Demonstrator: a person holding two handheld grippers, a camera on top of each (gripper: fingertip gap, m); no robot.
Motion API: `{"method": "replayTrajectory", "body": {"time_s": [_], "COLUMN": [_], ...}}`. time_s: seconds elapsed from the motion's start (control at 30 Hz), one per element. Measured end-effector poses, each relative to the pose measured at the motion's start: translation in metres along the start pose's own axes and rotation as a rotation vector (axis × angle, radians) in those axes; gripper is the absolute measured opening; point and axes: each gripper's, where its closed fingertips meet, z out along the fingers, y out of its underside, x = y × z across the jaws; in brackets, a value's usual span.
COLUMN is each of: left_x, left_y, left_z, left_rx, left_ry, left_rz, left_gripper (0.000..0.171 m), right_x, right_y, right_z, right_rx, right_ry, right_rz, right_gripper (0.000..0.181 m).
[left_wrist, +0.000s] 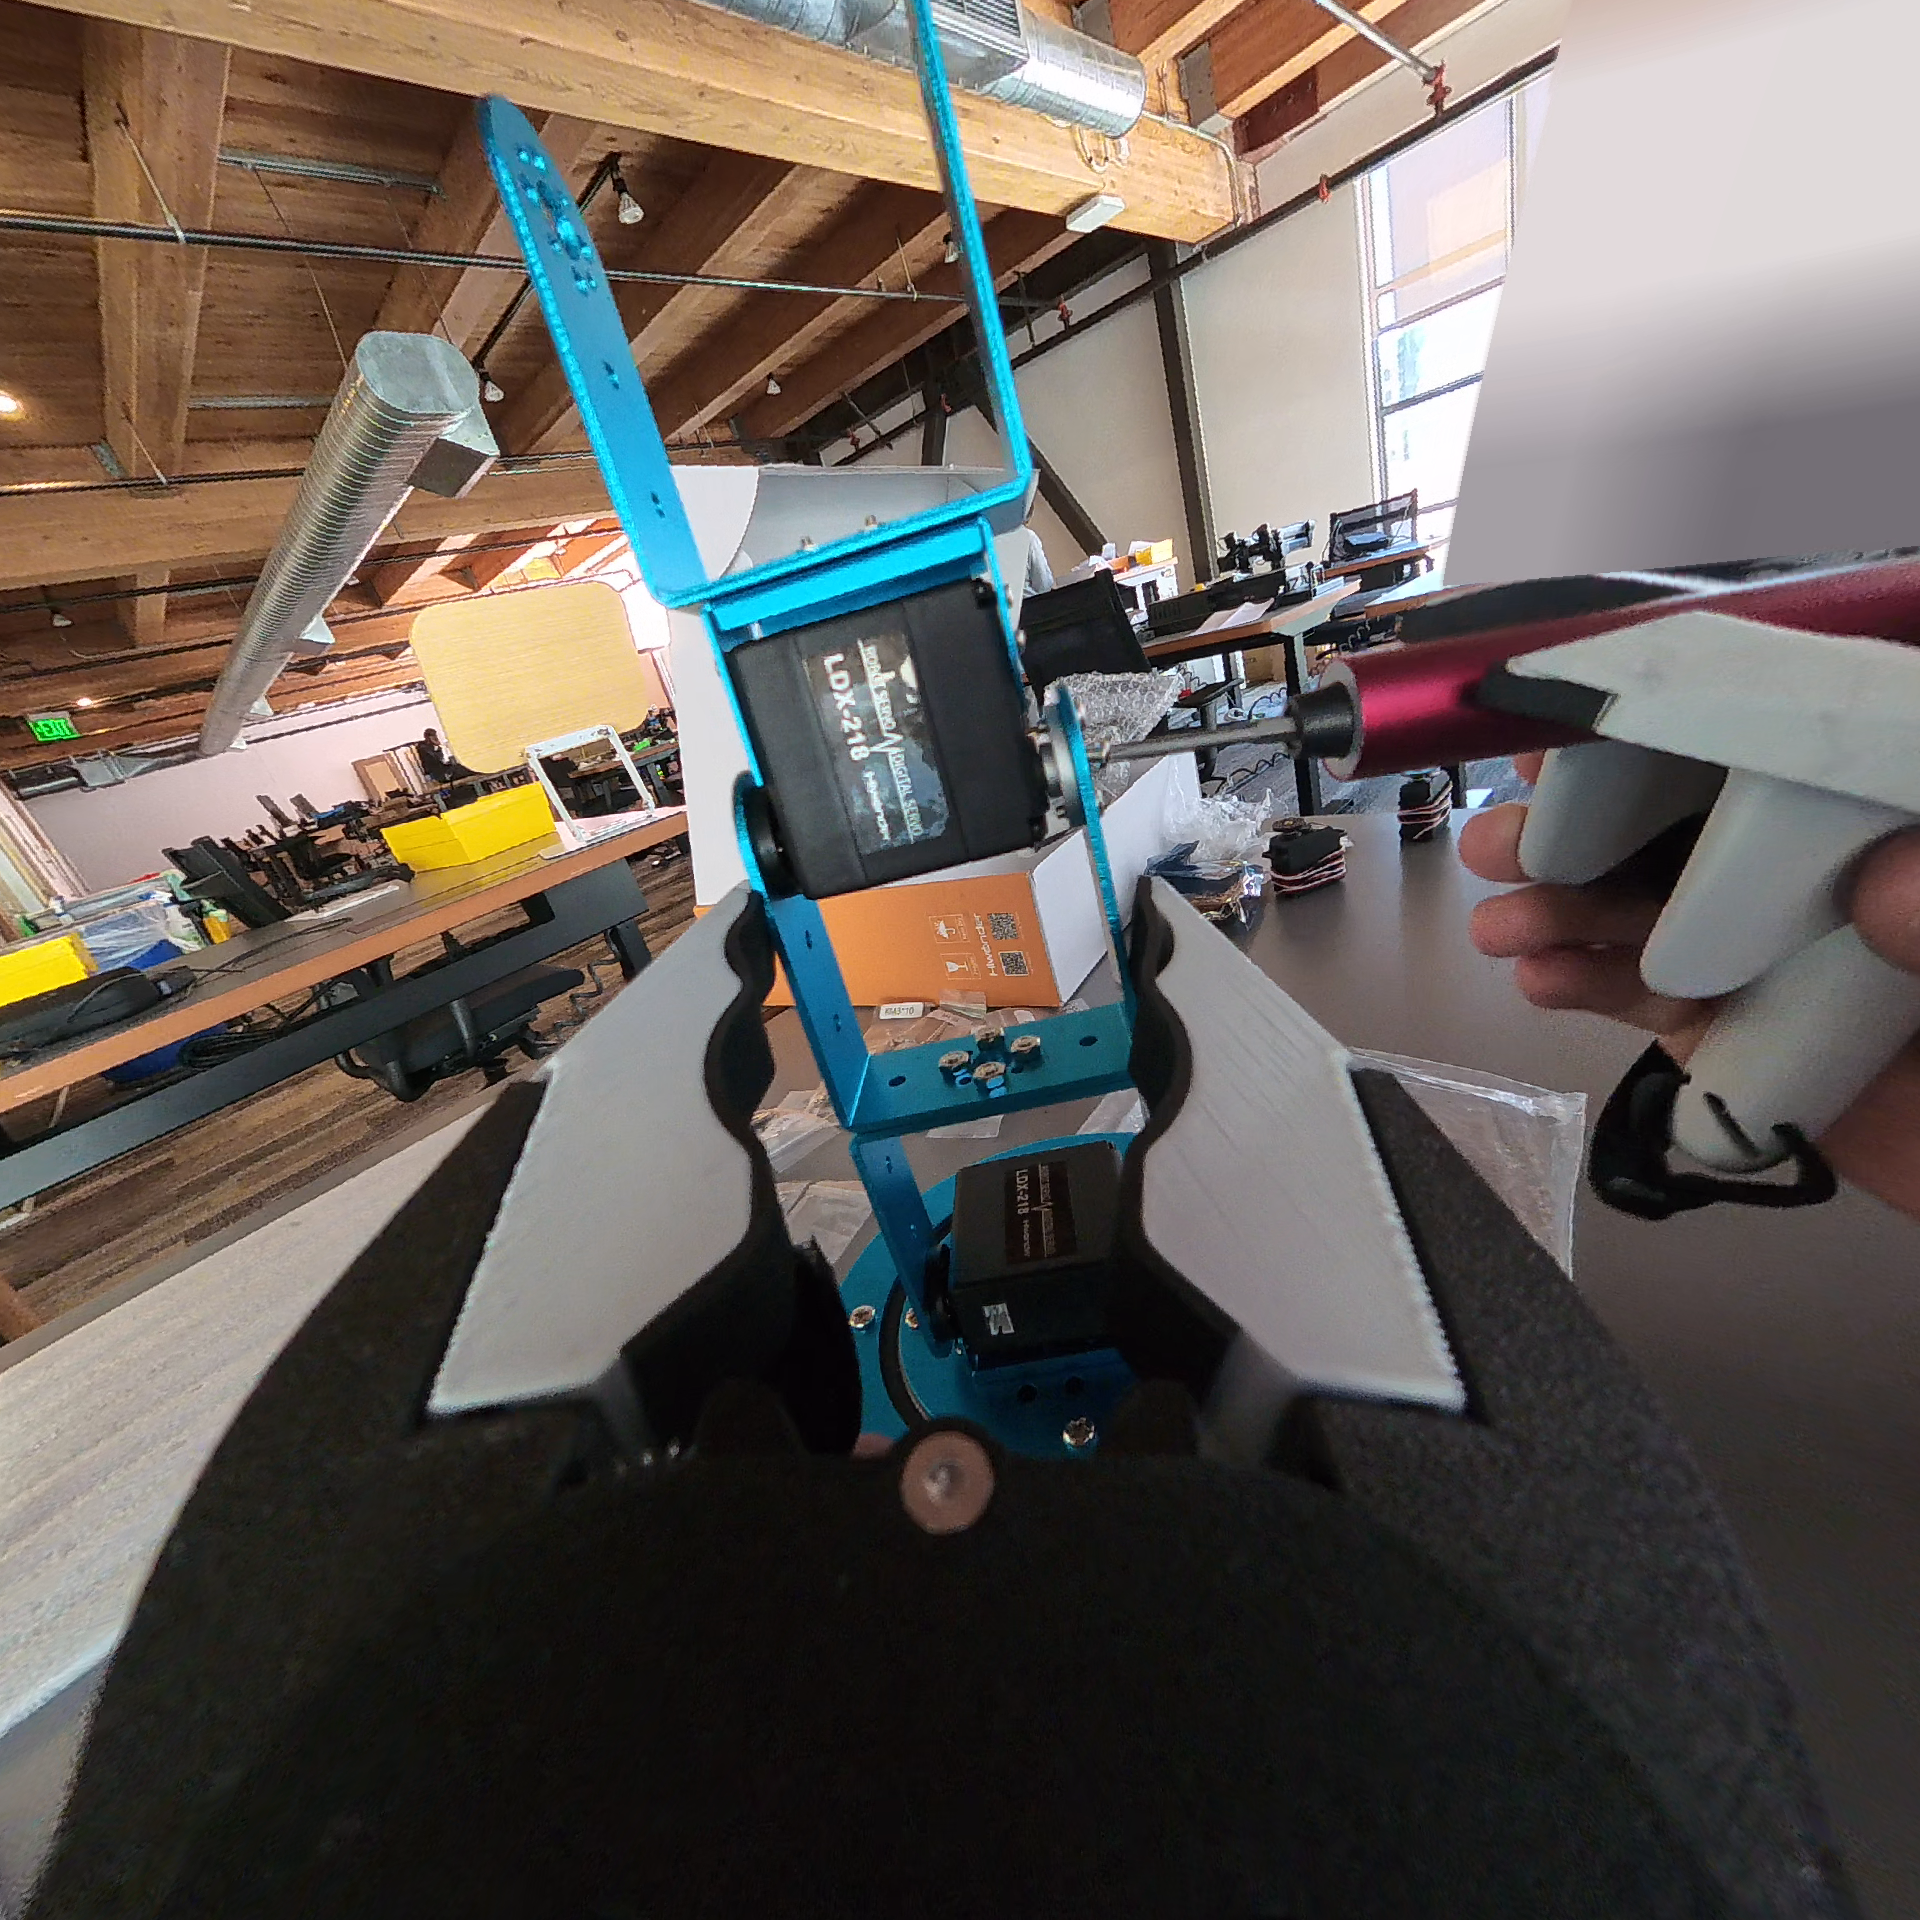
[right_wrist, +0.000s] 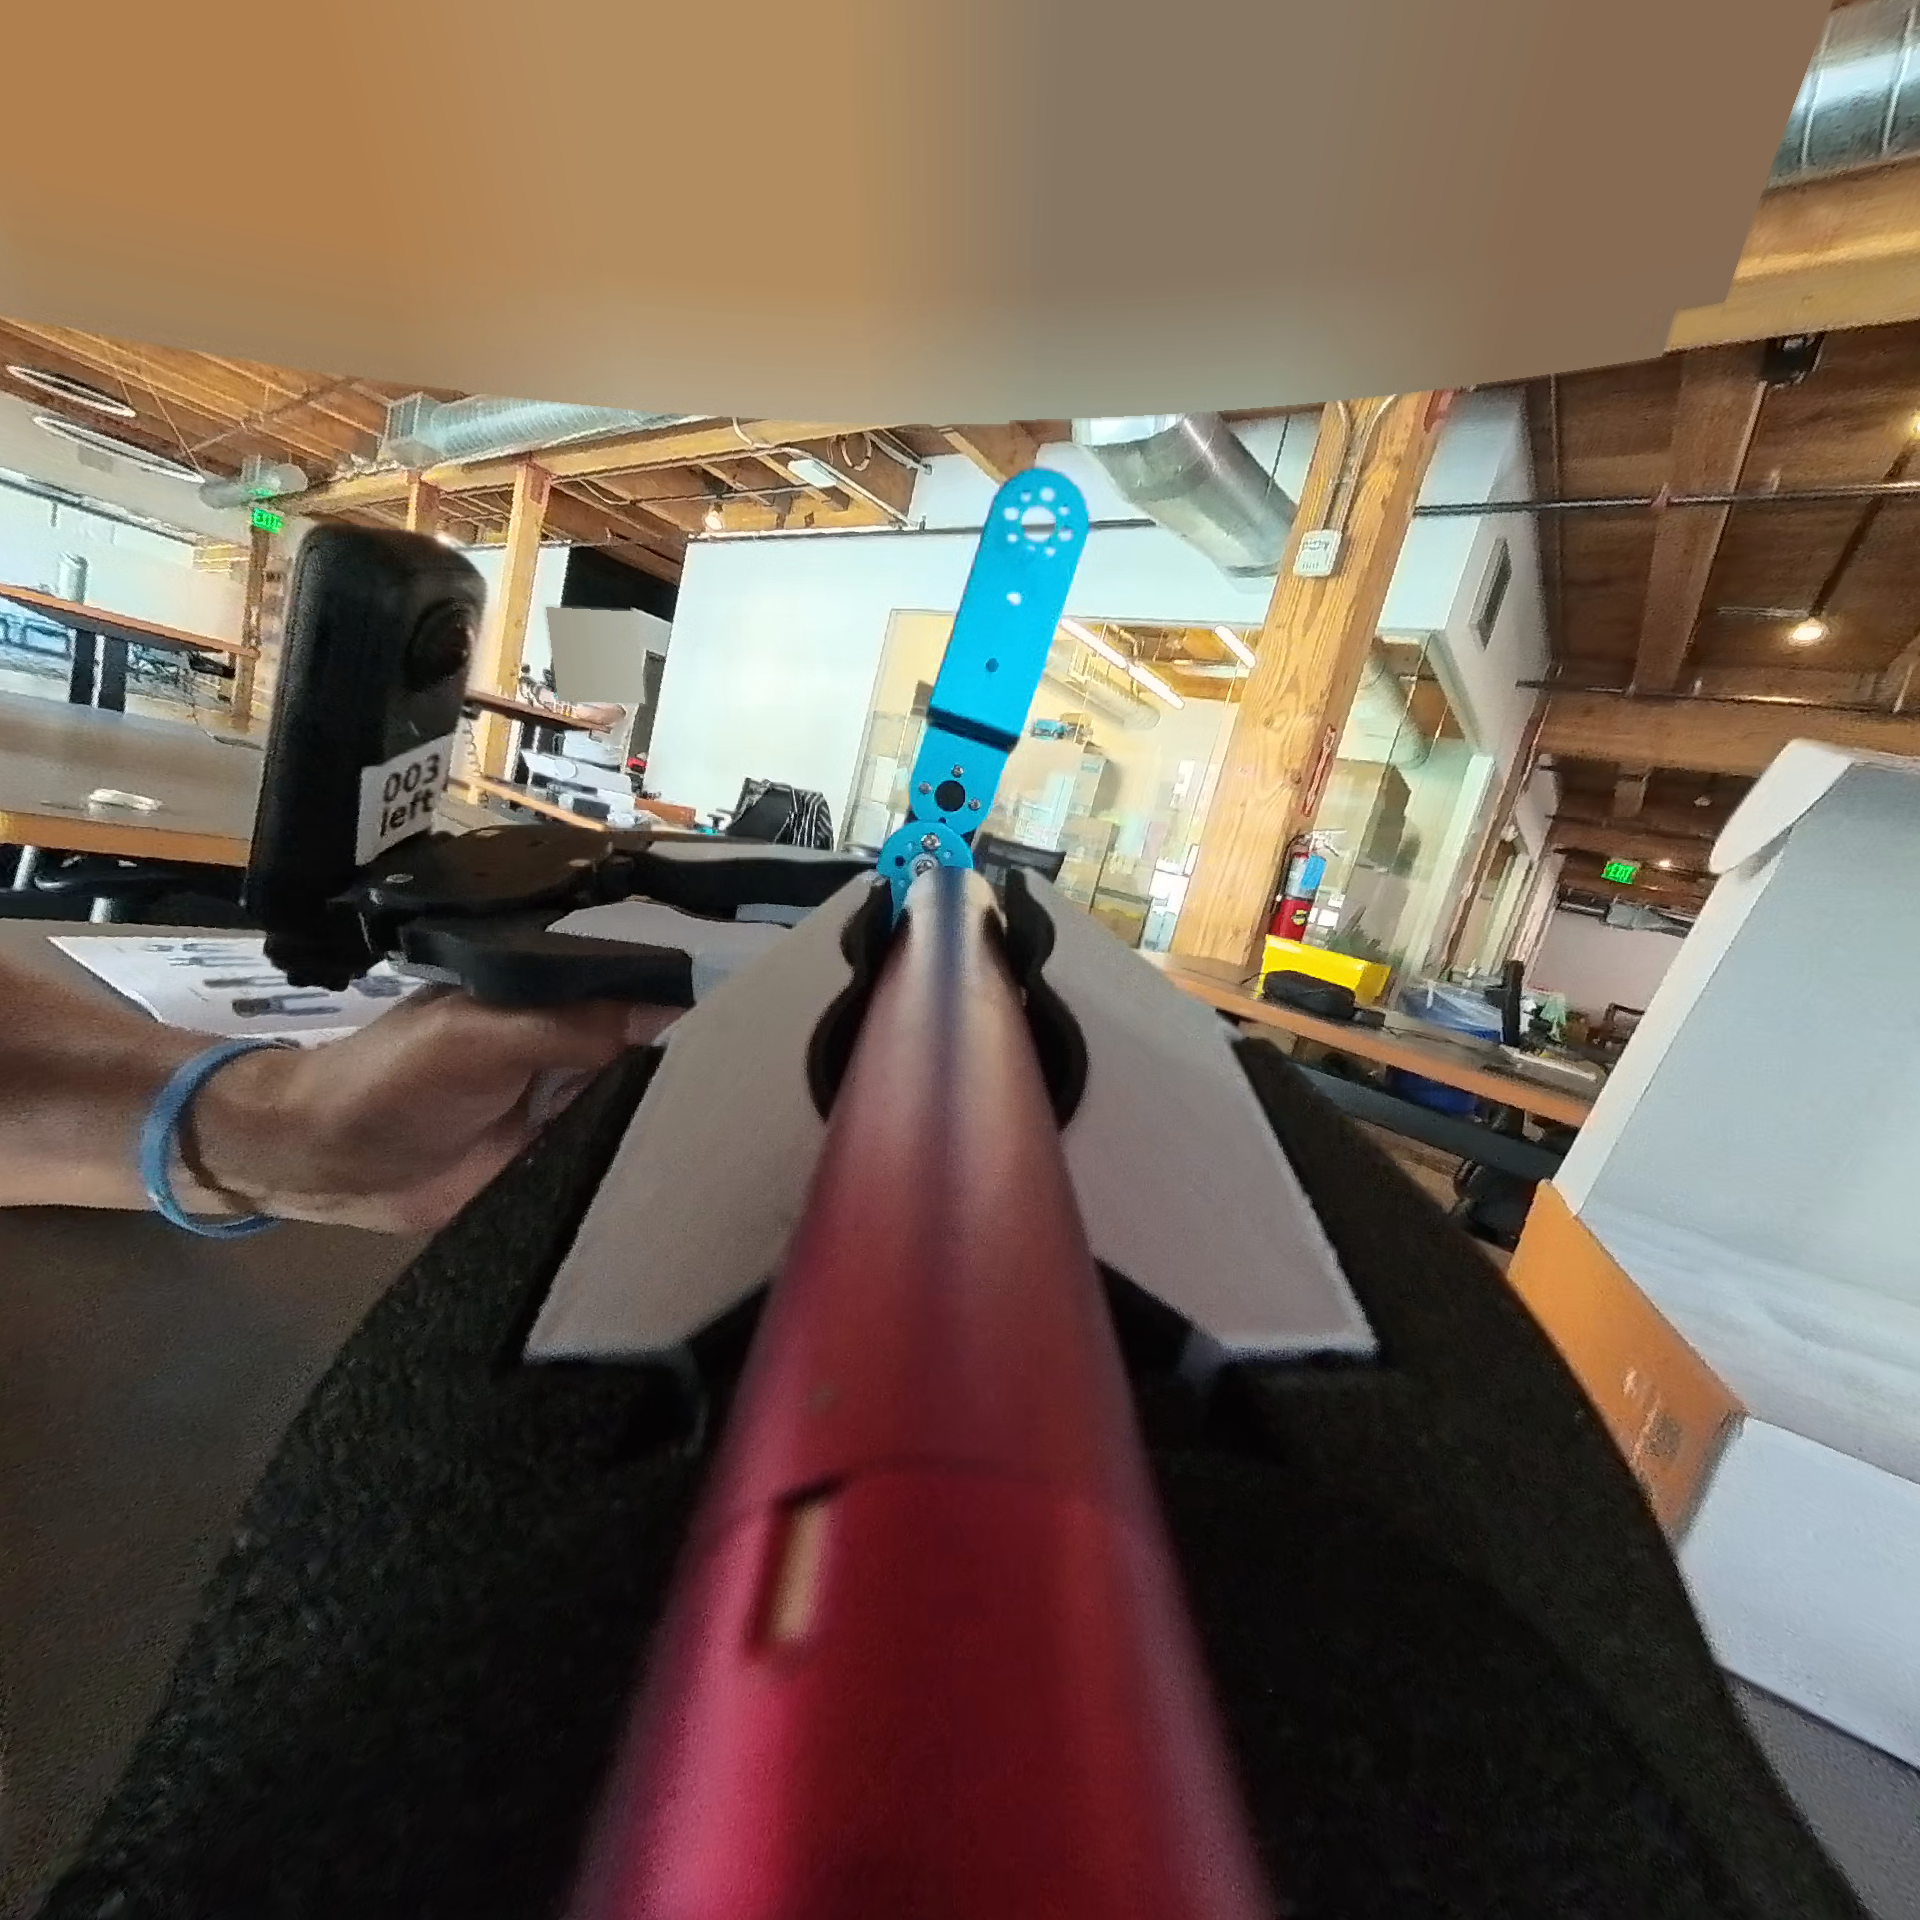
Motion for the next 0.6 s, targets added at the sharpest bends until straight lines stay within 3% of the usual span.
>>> {"method": "replayTrajectory", "body": {"time_s": [0.6], "left_x": [-0.0015], "left_y": [-0.0029], "left_z": [0.0041], "left_rx": [0.000], "left_ry": [-0.001], "left_rz": [0.016], "left_gripper": [0.071], "right_x": [0.0014], "right_y": [0.0093], "right_z": [0.0064], "right_rx": [0.007], "right_ry": [0.031], "right_rz": [0.015], "right_gripper": [0.020]}}
